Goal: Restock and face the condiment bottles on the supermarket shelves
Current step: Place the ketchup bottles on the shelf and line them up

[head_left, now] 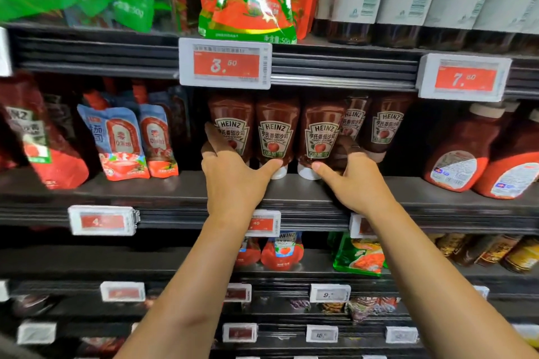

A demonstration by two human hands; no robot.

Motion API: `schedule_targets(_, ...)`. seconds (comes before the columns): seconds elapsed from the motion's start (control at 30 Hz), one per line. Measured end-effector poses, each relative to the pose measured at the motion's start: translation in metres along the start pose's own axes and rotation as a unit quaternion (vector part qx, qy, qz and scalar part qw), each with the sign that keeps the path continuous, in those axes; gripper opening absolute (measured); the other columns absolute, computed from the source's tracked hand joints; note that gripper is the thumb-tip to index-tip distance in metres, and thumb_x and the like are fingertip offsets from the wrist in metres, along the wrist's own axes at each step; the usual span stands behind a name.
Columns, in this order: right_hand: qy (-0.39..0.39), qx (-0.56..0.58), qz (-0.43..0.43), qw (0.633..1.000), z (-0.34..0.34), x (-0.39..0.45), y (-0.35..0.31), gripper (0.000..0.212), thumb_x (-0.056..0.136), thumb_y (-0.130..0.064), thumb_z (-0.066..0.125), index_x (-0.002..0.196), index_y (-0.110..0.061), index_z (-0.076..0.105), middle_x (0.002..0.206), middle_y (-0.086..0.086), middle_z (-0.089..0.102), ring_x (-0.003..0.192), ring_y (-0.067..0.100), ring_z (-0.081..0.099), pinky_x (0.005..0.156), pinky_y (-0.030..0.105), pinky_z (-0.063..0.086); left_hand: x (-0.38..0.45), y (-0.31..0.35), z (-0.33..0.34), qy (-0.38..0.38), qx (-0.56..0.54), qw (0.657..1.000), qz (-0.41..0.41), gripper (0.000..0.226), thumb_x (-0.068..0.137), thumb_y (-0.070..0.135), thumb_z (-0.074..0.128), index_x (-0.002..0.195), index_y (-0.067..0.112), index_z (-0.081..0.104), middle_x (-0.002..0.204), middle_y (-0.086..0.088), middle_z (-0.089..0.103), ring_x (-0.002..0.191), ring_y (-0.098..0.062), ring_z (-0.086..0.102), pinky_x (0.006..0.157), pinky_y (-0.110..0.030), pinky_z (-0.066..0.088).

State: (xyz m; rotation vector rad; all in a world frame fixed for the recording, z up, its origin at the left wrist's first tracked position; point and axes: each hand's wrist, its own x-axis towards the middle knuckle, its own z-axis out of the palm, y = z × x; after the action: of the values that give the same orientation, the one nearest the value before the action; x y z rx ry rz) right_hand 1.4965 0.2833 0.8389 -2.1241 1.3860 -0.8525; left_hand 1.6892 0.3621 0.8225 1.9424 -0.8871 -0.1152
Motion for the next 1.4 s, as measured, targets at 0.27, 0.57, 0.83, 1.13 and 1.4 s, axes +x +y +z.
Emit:
schedule_targets(0.27, 0.116, -0.052, 0.017, 0.992, 0.005, -0.013, 0.000, 0.036, 0.085, -0.046, 0.077, 0.095, -0.017, 0.056, 0.077, -0.008, 0.062, 0.068, 0.002, 0.055, 0.060, 0.028, 0.041, -0.007, -0.012, -0.028, 0.015, -0.096, 0.993, 0.066, 0.075, 0.083, 0.034, 0.081, 0.137, 0.004, 0.038, 0.121, -0.007, 0.036, 0.119, -0.026, 0.045, 0.094, -0.027, 0.036)
schedule_targets(0.57, 0.139, -0.168, -0.058, 0.974, 0.014, -0.063, 0.007, 0.026, 0.100, -0.034, 0.057, 0.121, -0.021, 0.066, 0.109, -0.002, 0.073, 0.104, 0.025, 0.064, 0.086, 0.039, 0.052, -0.021, -0.041, -0.057, -0.026, -0.168, 0.972, 0.162, 0.048, 0.087, 0.020, 0.075, 0.130, 0.019, 0.053, 0.127, 0.006, 0.042, 0.112, -0.006, 0.051, 0.099, -0.022, 0.044)
schedule_targets(0.83, 0.105, -0.124, -0.146, 0.976, 0.004, -0.116, 0.028, 0.031, 0.094, -0.012, 0.065, 0.125, -0.007, 0.065, 0.128, 0.010, 0.064, 0.127, 0.027, 0.053, 0.112, 0.036, 0.039, -0.073, -0.072, -0.075, 0.002, -0.144, 0.964, 0.225, 0.031, 0.086, 0.008, 0.070, 0.105, 0.031, 0.062, 0.105, 0.017, 0.056, 0.100, 0.005, 0.058, 0.090, -0.008, 0.044)
schedule_targets(1.13, 0.021, -0.016, -0.074, 0.997, 0.054, -0.227, 0.140, 0.023, 0.088, -0.009, 0.061, 0.110, -0.008, 0.066, 0.110, 0.007, 0.063, 0.103, 0.027, 0.057, 0.088, 0.037, 0.049, -0.191, -0.211, -0.027, -0.191, 0.012, 0.981, 0.042, 0.026, 0.082, -0.005, 0.076, 0.093, 0.018, 0.068, 0.092, -0.003, 0.070, 0.084, -0.022, 0.067, 0.082, -0.032, 0.050)
schedule_targets(1.4, -0.286, -0.021, 0.198, 0.937, 0.190, -0.345, 0.295, 0.011, 0.085, -0.001, 0.068, 0.094, -0.006, 0.065, 0.087, 0.004, 0.069, 0.080, 0.029, 0.064, 0.079, 0.031, 0.050, -0.314, -0.387, 0.046, -0.375, 0.079, 0.891, -0.244, 0.024, 0.085, -0.008, 0.070, 0.081, 0.013, 0.062, 0.088, -0.015, 0.068, 0.084, -0.021, 0.059, 0.072, -0.019, 0.046)
